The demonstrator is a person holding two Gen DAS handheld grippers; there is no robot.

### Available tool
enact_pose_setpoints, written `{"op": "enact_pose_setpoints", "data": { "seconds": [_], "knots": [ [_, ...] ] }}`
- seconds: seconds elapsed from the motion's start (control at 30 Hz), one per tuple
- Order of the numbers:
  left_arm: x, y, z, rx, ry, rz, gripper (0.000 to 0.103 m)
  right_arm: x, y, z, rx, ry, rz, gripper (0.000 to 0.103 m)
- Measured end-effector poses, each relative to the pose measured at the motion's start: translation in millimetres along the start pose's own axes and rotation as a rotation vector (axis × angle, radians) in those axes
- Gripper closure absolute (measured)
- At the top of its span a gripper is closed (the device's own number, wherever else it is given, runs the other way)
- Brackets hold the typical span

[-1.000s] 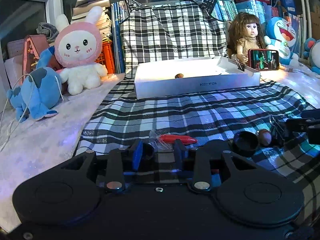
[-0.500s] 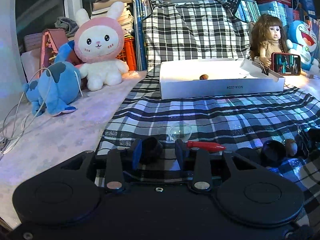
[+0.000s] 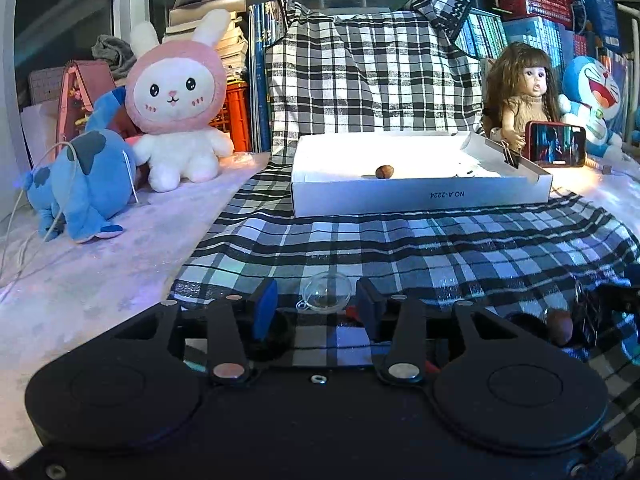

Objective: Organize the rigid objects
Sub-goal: 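Grasp the clear plastic cup with the left tool while the right tool grasps a light blue hair clip, then carry the clear cup with the left tool while the right tool carries the light blue clip to the tray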

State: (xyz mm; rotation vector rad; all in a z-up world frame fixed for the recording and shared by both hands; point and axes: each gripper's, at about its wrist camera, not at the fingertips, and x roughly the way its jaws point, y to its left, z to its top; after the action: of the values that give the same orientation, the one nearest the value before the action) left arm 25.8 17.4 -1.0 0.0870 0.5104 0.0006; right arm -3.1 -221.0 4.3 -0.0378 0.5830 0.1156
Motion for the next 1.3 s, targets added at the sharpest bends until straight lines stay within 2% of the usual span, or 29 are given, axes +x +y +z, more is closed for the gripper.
{"op": "enact_pose_setpoints", "data": {
  "seconds": [0.2, 0.43, 0.57, 0.67, 0.8, 1.3],
  "knots": [
    [12, 7, 5, -0.080, 0.046, -0.030, 0.060, 0, 0, 0, 0.001, 0.000, -0.001, 0.042],
    [16, 2, 4, -0.068, 0.059, -0.049, 0.061, 2, -1, 0, 0.005, 0.001, -0.001, 0.042],
    [18, 2, 4, -0.087, 0.076, -0.074, 0.070, 3, -1, 0, 0.011, -0.001, -0.005, 0.042],
    [18, 2, 5, -0.086, 0.076, -0.072, 0.076, 2, 0, 0, 0.012, -0.004, 0.002, 0.050],
    [18, 2, 5, -0.086, 0.076, -0.073, 0.076, 0, 2, 0, 0.008, -0.007, 0.008, 0.058],
    [6, 2, 23, -0.104, 0.053, -0.103, 0.077, -3, -3, 15, 0.021, -0.042, -0.009, 0.059]
  ]
}}
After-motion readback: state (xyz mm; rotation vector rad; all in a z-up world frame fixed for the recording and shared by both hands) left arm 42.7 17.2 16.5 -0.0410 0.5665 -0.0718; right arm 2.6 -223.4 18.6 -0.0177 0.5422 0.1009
